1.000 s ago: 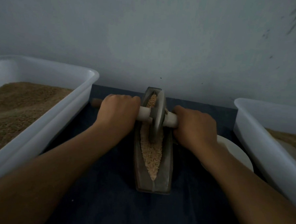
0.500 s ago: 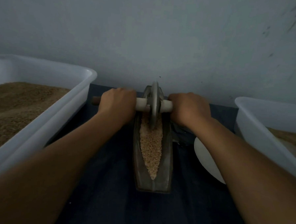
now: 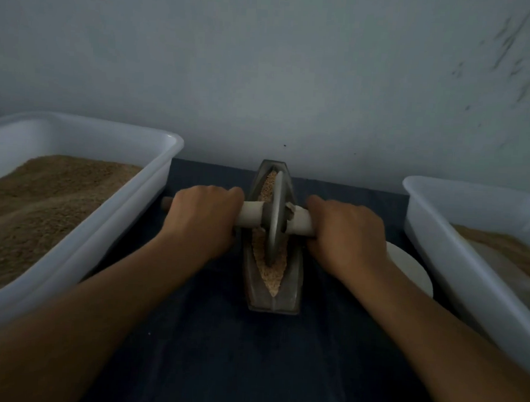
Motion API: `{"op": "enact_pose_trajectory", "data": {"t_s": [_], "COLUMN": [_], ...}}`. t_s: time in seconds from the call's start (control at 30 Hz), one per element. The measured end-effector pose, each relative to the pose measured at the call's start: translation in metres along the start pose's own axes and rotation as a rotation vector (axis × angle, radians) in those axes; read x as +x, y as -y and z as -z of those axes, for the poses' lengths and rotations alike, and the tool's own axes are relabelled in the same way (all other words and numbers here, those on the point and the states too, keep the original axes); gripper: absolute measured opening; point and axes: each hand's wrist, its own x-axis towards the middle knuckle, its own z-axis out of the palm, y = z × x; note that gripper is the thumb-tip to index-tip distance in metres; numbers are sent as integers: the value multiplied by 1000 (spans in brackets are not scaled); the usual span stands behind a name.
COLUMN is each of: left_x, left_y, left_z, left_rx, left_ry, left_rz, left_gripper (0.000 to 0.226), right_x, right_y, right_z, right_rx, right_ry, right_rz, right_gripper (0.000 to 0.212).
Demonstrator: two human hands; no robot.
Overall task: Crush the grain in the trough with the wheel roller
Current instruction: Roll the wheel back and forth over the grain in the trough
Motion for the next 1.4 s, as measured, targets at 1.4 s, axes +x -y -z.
{"op": "enact_pose_trajectory", "data": {"t_s": [1.4], "left_x": [52], "left_y": [6], "left_z": [-15], "left_rx": [-17], "left_ry": [151], "left_rz": [51], "left_gripper": [24], "right_x": [46], "right_y": [-10], "right_z": [-35], "right_rx": [40], "right_ry": [85], "right_rz": [-59], "right_gripper": [20]}}
